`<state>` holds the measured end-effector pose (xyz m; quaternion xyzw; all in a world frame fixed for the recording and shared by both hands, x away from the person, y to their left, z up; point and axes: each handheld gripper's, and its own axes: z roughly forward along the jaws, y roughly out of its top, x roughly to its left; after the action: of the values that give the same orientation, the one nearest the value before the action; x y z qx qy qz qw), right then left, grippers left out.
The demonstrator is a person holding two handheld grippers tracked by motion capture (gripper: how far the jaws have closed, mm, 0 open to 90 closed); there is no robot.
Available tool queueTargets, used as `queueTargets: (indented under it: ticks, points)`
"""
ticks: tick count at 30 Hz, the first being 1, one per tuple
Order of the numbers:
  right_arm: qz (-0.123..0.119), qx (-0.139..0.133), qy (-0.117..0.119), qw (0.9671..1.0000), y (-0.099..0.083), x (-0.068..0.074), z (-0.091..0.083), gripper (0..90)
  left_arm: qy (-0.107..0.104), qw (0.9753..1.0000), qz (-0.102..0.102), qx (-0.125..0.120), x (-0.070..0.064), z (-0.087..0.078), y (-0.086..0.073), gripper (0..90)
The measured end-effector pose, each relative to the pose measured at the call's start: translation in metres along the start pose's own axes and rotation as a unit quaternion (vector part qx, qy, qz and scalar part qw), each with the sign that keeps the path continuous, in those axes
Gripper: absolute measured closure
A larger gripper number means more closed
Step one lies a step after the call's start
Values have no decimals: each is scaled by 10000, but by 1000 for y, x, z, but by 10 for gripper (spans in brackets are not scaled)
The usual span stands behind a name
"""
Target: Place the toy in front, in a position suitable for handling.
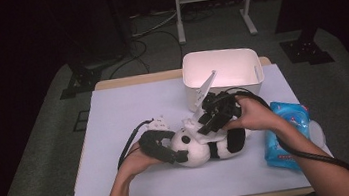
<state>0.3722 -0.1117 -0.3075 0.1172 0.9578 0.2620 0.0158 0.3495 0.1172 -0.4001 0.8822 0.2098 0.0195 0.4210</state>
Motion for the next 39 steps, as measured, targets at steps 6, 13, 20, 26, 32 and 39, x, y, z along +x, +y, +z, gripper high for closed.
queueTargets:
  ticks: [6,13,20,26,32,39]
  points:
    - [72,111,-28,9999,12,0,14,753,-35,9999,-93,-13,2,2,-2,112]
    - [83,199,210,9995,29,4,24,817,-27,10000,-57,29,1,2,-1,105]
    - [-71,219,342,9992,24,9,24,819,-39,9999,-36,113,0,2,0,91]
    - [118,92,394,9991,-1,6,4,824,4,10000,-51,45,0,0,1,94]
    - [308,-67,298,9991,-20,1,-16,824,-9,10000,8,96,-1,0,1,93]
    - [575,-204,291,9977,-41,-6,-29,823,-55,9999,37,125,-2,0,1,93]
